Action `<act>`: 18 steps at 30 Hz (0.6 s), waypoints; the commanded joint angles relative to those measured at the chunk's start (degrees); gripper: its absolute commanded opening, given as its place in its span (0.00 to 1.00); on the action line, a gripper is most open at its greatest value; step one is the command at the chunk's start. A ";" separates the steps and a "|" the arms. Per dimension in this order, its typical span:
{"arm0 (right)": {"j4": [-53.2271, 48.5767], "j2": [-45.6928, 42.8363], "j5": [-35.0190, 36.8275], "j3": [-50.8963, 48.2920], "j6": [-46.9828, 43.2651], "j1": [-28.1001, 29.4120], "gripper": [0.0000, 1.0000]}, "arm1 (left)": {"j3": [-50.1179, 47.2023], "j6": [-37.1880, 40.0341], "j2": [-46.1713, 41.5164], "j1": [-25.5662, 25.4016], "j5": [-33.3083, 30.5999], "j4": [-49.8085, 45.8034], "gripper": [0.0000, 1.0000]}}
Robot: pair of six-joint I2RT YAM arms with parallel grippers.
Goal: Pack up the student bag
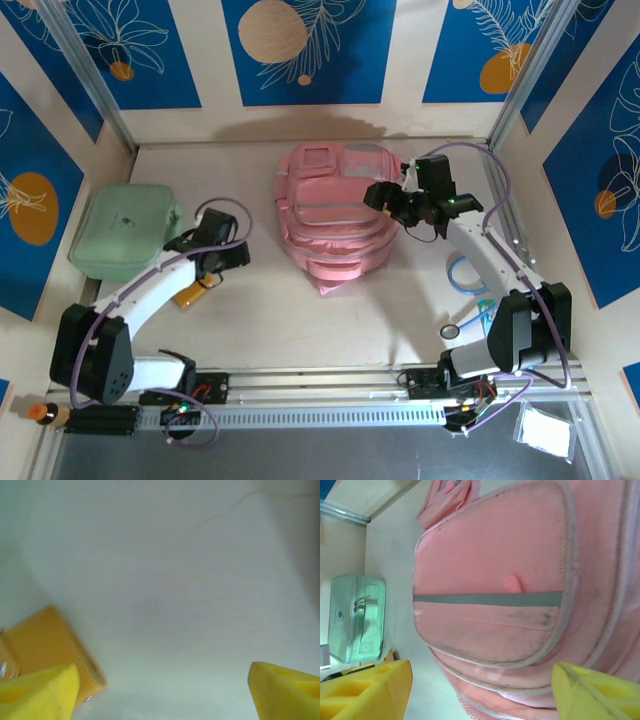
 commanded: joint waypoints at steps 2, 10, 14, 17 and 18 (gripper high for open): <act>-0.10 2.00 1.24 1.66 0.60 2.42 0.73 | -6.21 -5.12 -2.72 5.12 1.88 0.67 0.89; -0.04 4.03 1.59 3.59 0.95 5.83 0.72 | -10.99 -5.48 -0.36 11.35 5.67 4.96 0.90; 0.04 4.78 2.14 3.57 1.56 6.52 0.72 | -12.58 -6.97 1.77 10.79 10.40 7.92 0.85; 0.07 5.31 2.20 4.00 1.81 6.96 0.72 | -12.33 -9.69 2.39 9.32 13.68 9.41 0.83; 0.06 5.44 2.27 4.14 1.87 7.19 0.72 | -11.76 -11.09 2.51 8.23 14.14 9.49 0.83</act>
